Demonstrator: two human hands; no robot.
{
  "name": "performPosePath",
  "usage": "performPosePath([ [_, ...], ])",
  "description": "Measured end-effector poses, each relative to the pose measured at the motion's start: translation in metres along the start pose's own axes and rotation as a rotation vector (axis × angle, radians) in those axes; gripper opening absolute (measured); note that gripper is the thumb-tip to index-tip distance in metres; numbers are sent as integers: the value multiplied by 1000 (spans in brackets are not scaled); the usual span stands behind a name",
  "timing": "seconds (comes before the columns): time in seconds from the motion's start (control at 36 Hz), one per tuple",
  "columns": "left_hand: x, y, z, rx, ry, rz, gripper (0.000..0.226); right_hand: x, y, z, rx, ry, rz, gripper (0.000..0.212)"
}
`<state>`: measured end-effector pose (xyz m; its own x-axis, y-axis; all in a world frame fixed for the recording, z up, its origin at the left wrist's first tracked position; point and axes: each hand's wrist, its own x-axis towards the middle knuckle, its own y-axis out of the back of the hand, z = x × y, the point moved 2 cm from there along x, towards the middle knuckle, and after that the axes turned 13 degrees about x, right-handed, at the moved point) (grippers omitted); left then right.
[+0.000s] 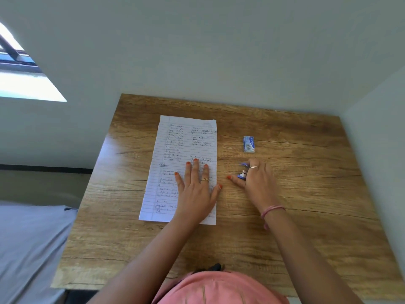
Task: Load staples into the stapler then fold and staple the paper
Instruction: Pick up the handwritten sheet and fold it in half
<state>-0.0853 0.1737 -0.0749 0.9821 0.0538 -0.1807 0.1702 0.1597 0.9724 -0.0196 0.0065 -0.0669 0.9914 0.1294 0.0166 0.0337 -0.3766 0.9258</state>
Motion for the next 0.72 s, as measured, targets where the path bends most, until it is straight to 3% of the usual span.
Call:
performPosePath([
  [0.17, 1, 4, 6, -29, 0, 8, 72, 0, 4, 3, -141, -32, -6, 90],
  [0.33, 6, 20, -13, -174, 79, 145, 70, 2, 6, 4, -196, -3, -58, 91],
  [0.64, 11, 42, -66, -298, 275, 222, 66, -1, 17, -1, -121, 50, -30, 86],
  [0.72, 11, 45, -76, -350, 342, 227, 67, -4, 21, -14, -45, 122, 52, 71],
])
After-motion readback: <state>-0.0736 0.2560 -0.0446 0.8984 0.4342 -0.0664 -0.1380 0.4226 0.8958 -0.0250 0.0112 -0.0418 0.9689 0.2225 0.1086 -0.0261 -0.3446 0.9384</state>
